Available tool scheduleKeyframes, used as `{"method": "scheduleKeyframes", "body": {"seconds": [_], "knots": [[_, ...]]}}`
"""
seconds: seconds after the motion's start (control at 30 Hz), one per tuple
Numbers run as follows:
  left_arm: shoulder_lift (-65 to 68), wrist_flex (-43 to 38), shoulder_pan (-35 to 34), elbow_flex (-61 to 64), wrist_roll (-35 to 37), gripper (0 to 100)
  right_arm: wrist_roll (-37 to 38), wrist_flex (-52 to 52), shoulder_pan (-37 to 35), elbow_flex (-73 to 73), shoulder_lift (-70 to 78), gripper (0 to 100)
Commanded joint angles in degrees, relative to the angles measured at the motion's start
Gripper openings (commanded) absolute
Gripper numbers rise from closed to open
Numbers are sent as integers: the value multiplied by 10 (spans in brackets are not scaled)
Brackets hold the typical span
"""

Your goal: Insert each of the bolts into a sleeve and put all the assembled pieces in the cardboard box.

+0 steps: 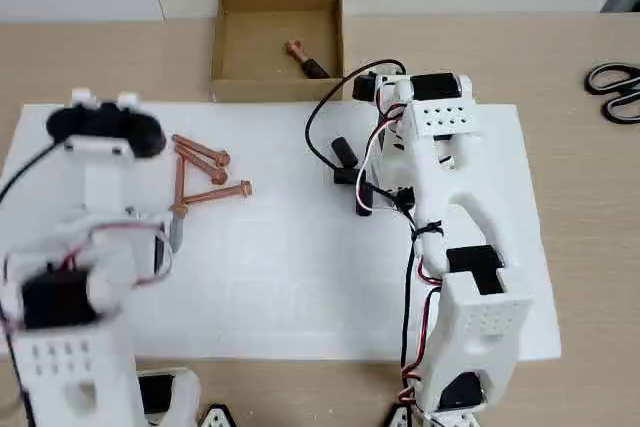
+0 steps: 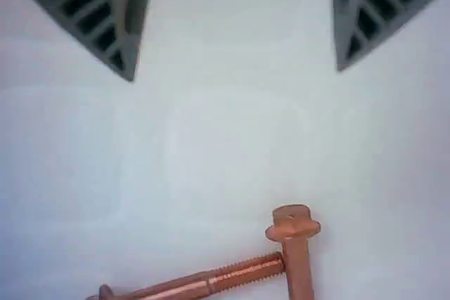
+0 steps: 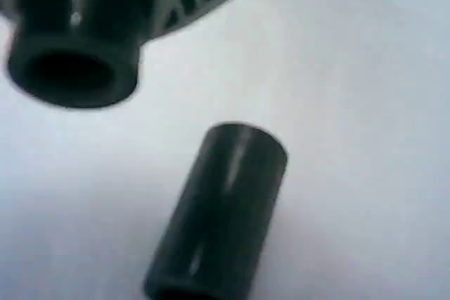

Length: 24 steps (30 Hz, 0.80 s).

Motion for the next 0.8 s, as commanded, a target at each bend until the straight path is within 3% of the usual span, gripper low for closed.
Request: {"method": "scheduleKeyframes", "body": {"seconds": [0.0,0.43,0.6,0.77], "knots": [[126,-2,-1,-82,-5,174,3,11,0,-26,-5,4],[477,-52,1,-308,-17,174,3,8,0,-26,-5,4],[570,-59,1,-367,35,174,3,8,0,-26,-5,4],[624,-47,-2,-379,-76,174,3,8,0,-26,-4,4]]}}
